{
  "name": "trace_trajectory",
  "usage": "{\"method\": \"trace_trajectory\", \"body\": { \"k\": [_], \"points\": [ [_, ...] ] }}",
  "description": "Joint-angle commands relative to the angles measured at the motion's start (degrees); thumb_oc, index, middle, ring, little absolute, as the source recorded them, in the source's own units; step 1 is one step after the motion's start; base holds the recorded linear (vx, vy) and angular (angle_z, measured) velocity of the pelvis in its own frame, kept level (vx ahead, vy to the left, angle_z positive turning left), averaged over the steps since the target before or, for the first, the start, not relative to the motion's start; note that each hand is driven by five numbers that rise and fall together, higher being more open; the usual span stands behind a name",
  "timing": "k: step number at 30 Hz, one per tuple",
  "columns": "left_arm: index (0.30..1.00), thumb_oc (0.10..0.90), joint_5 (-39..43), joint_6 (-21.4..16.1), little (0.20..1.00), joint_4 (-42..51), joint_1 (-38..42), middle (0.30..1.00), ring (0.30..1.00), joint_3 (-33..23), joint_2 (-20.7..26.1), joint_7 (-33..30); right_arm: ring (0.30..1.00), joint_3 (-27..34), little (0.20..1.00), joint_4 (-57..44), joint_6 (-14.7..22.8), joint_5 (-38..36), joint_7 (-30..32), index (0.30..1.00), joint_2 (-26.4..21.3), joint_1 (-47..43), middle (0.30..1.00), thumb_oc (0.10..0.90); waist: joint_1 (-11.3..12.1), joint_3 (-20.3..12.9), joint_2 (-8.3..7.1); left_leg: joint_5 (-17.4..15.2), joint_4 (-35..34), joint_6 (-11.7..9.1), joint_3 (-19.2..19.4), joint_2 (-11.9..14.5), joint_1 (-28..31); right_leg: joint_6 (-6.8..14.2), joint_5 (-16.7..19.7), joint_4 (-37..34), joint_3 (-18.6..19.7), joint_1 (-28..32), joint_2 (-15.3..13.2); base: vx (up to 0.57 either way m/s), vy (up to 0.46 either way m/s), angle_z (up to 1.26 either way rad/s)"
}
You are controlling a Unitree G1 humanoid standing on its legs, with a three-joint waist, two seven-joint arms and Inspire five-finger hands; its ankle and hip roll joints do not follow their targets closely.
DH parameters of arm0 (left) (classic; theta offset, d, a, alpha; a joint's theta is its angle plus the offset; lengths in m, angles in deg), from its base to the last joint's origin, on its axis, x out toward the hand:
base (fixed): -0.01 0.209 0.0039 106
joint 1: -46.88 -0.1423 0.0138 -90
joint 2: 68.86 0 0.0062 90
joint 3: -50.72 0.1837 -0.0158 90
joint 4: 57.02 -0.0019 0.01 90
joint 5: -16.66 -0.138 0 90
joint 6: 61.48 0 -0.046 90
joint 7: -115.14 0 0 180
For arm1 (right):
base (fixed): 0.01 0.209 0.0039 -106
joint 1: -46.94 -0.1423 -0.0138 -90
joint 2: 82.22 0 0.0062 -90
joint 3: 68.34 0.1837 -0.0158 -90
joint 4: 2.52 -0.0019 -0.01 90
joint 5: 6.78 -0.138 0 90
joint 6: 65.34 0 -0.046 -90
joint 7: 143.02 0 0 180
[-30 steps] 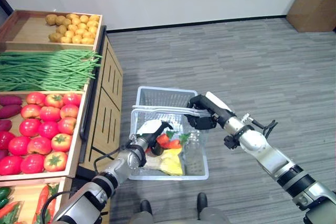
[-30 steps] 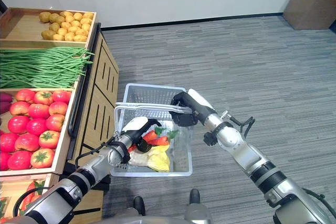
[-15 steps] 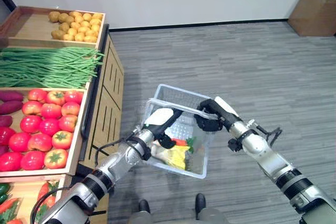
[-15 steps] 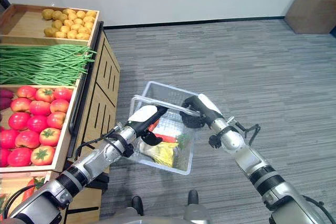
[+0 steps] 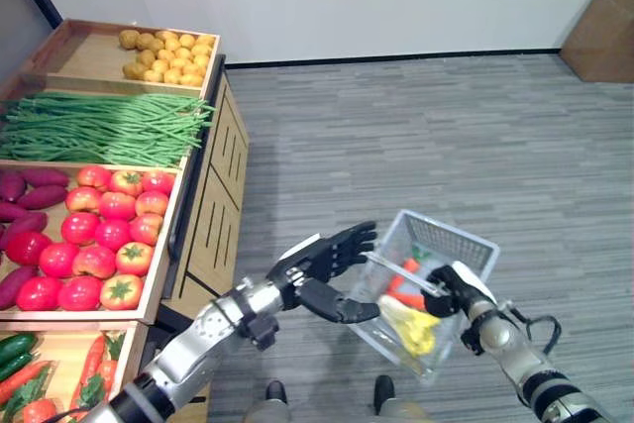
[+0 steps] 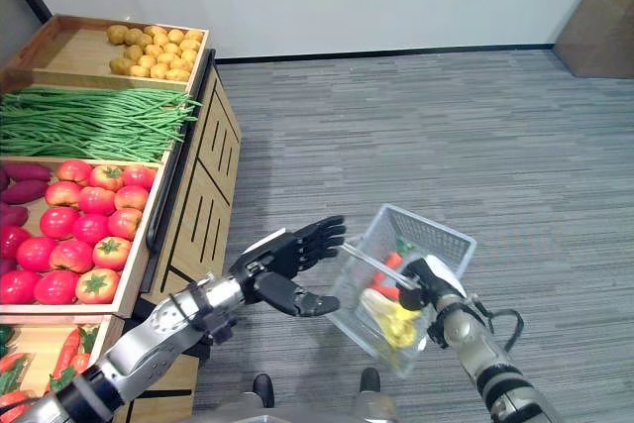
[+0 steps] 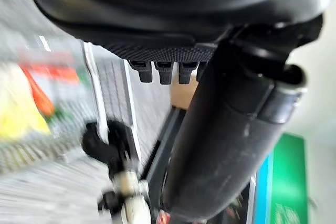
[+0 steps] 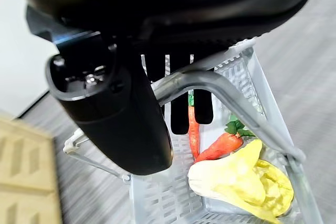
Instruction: Get the vegetables into the basket
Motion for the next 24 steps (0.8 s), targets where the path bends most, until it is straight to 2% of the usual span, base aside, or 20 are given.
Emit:
{"method": "trace_trajectory", "body": {
  "k": [1,3,4,5,6,7,11,17,24],
  "points": [
    [1.000,0.900,-2.0,-2.3,1.000,-10.7,-0.1,1.000,1.000,-3.4,-3.5,-3.0,0.300,4.5,0.300,-3.1,4.9,-1.5,5.4,0.300,-0.9,-4.5,0.300,0.400,1.4,-2.7,-2.48,-3.3,0.1,-1.8,-1.7,-0.1,0.6,4.4,-5.2,0.2,-4.6,3.7,-2.4,-0.03,-0.006,0.04],
    [1.000,0.900,-6.6,-1.7,1.000,-26.1,-3.0,1.000,1.000,-9.8,-9.9,-6.8,0.300,8.4,0.300,1.0,4.7,-5.4,5.7,0.300,1.0,-1.6,0.300,0.400,1.6,-2.9,-2.64,-3.0,0.1,-1.7,-2.0,-0.2,0.1,4.4,-5.0,0.4,-5.0,3.4,-2.6,-0.03,-0.003,0.13],
    [1.000,0.900,-6.7,-1.8,1.000,-26.4,-2.9,1.000,1.000,-9.8,-10.0,-6.7,0.300,8.3,0.300,1.1,4.8,-5.4,5.7,0.300,1.0,-1.7,0.300,0.400,1.6,-2.9,-2.60,-3.0,0.1,-1.7,-2.0,-0.2,0.1,4.4,-5.1,0.4,-5.0,3.4,-2.6,-0.06,0.005,0.09],
    [1.000,0.900,-14.3,-2.4,1.000,-36.4,-2.7,1.000,1.000,-13.3,-12.7,-9.9,0.300,10.5,0.300,4.0,4.9,-9.1,6.0,0.300,3.0,-0.3,0.300,0.400,1.5,-2.9,-2.62,-2.8,0.1,-1.7,-2.2,-0.3,-0.4,4.3,-4.9,0.4,-5.2,3.3,-2.6,0.00,0.000,0.00],
    [1.000,0.900,-14.4,-2.6,1.000,-36.6,-2.6,1.000,1.000,-13.3,-12.8,-9.9,0.300,10.5,0.300,4.1,4.9,-9.1,6.0,0.300,2.9,-0.3,0.300,0.400,1.5,-2.9,-2.60,-2.8,0.1,-1.7,-2.2,-0.3,-0.4,4.3,-4.9,0.4,-5.2,3.3,-2.7,-0.05,0.009,0.09],
    [1.000,0.900,-19.0,-2.7,1.000,-43.8,-2.1,1.000,1.000,-16.2,-14.9,-11.9,0.300,11.9,0.300,6.3,5.2,-11.2,5.7,0.300,4.1,1.4,0.300,0.400,1.4,-3.1,-2.63,-2.7,0.1,-1.7,-2.2,-0.3,-0.7,4.3,-4.8,0.4,-5.4,3.0,-2.7,-0.02,0.004,0.12],
    [1.000,0.900,-30.8,-2.7,1.000,-57.9,-0.4,1.000,1.000,-21.5,-17.3,-17.1,0.300,14.2,0.300,11.3,6.1,-15.7,4.8,0.300,6.5,3.7,0.300,0.400,1.2,-3.3,-2.59,-2.6,0.1,-1.9,-1.8,-0.2,-1.0,4.3,-4.5,0.5,-5.3,2.3,-2.7,-0.02,0.006,0.09],
    [1.000,0.900,-39.8,-1.5,1.000,-66.9,0.5,1.000,1.000,-24.5,-20.0,-21.6,0.300,15.5,0.300,19.0,6.9,-22.5,2.9,0.300,10.5,6.6,0.300,0.400,0.6,-3.3,-2.50,-2.6,0.1,-2.2,-1.4,0.2,-1.1,4.1,-4.4,0.2,-5.2,2.2,-2.4,-0.01,0.000,-0.05],
    [1.000,0.900,-40.8,-1.1,1.000,-69.3,0.1,1.000,1.000,-24.8,-22.2,-23.0,0.300,14.6,0.300,23.3,6.7,-24.8,1.5,0.300,13.8,8.7,0.300,0.400,0.1,-3.3,-2.37,-2.5,0.1,-2.4,-0.9,0.6,-0.7,3.9,-4.6,0.2,-4.8,2.2,-2.0,0.00,-0.002,-0.02]
  ]
}}
